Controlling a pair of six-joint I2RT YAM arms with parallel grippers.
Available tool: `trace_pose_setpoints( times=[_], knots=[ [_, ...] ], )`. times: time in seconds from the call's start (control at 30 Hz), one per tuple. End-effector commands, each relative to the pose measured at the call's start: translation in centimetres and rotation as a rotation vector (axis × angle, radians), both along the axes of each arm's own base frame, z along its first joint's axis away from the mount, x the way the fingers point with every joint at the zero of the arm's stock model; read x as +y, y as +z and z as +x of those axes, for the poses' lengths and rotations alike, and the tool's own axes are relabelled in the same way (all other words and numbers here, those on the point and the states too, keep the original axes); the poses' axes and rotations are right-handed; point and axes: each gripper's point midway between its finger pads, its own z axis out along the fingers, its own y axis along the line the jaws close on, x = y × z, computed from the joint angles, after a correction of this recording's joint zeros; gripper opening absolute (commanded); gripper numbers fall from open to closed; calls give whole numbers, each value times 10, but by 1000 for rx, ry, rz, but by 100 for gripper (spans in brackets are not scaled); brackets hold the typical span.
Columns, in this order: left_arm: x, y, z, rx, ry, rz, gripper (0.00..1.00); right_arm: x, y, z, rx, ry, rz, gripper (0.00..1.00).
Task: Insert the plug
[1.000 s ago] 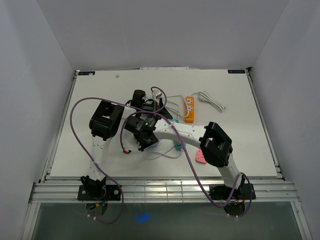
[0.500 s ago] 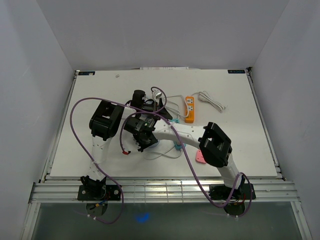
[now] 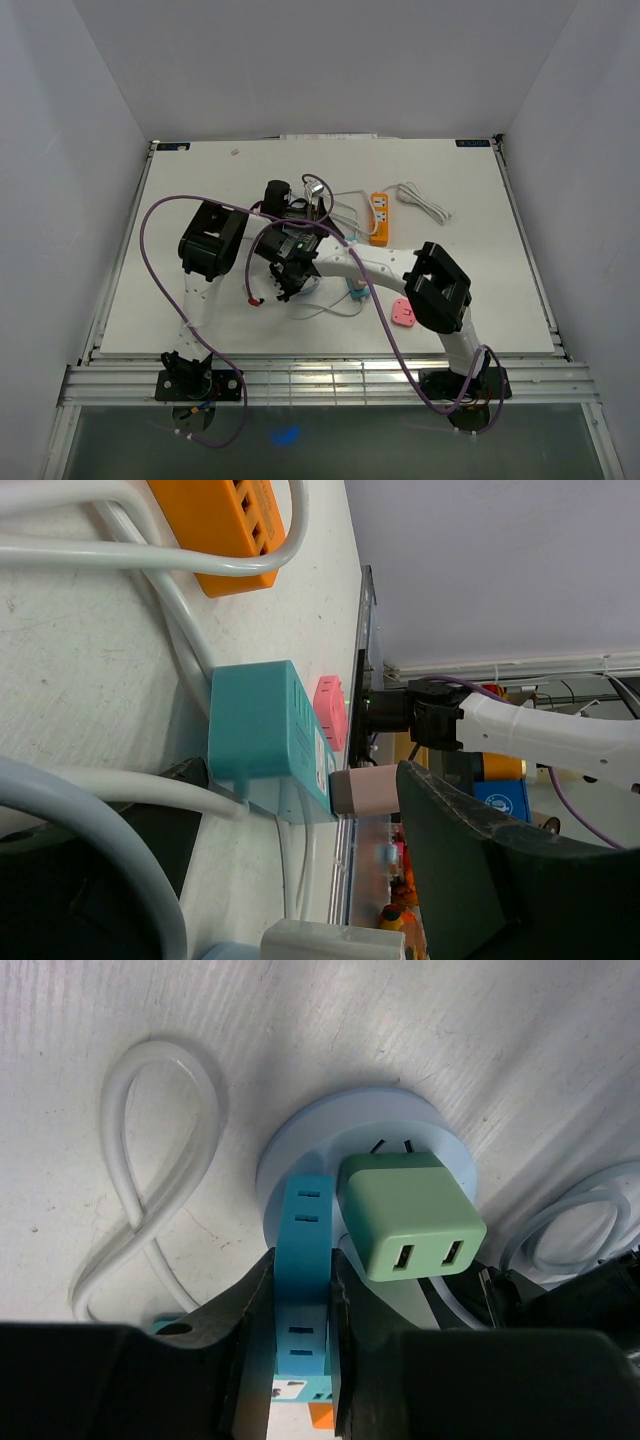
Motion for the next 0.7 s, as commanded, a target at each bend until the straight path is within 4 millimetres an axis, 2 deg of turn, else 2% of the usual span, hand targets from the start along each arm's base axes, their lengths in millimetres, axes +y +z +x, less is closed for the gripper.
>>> trace_pose_setpoints(
  times=[0.0,0.2,0.4,0.47,0.5,0.6,0.67],
  knots=[
    [19,-95,-40,239,36,191,88,-33,-66,-32,229,83,-127,8],
    [20,-96,-43,230,26,188,88,-30,-58,-24,244,77,-74,8],
    [20,-100,-42,234,23,195,88,-28,-64,-17,246,67,-79,8],
    [20,-101,-42,237,23,198,88,-25,-58,-15,236,48,-66,18],
    [20,-102,-42,239,23,199,88,-23,-54,-15,233,49,-57,29],
    [20,-102,-41,245,24,202,88,-20,-39,-11,202,46,-24,45],
    [19,-101,-40,239,25,202,88,-20,-28,-6,166,41,-11,47]
  ],
)
